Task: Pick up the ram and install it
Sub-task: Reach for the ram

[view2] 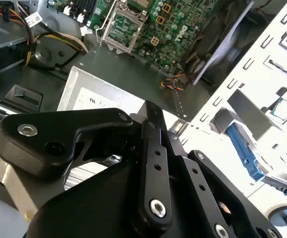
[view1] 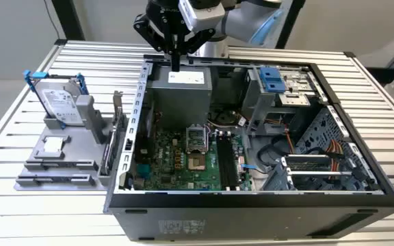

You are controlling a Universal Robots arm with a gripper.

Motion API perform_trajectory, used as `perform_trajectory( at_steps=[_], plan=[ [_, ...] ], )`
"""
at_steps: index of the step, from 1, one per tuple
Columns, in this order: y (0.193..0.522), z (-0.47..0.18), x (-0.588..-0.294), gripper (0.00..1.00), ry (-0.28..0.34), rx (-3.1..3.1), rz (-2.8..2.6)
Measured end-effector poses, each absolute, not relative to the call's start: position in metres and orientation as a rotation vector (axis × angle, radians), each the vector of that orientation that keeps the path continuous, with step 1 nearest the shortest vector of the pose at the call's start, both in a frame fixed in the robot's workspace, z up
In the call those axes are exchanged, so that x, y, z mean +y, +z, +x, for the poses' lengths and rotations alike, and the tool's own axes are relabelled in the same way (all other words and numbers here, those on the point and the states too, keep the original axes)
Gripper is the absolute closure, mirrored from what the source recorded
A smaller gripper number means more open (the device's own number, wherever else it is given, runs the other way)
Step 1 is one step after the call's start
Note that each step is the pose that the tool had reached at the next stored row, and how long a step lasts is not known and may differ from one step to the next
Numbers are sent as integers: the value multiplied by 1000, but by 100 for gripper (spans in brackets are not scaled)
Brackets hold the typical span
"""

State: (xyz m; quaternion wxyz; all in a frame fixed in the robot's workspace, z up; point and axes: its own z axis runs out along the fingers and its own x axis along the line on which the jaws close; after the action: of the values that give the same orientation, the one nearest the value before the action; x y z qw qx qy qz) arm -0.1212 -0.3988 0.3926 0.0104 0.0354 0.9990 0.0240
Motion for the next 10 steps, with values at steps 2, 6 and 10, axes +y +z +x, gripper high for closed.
perform_trajectory(
  at_steps=[2,6,10],
  plan=[
    [393,-121,-399,100,75,3118,110],
    [393,-121,-399,100,75,3118,110],
    [393,-121,-399,100,75,3118,110]
  ],
)
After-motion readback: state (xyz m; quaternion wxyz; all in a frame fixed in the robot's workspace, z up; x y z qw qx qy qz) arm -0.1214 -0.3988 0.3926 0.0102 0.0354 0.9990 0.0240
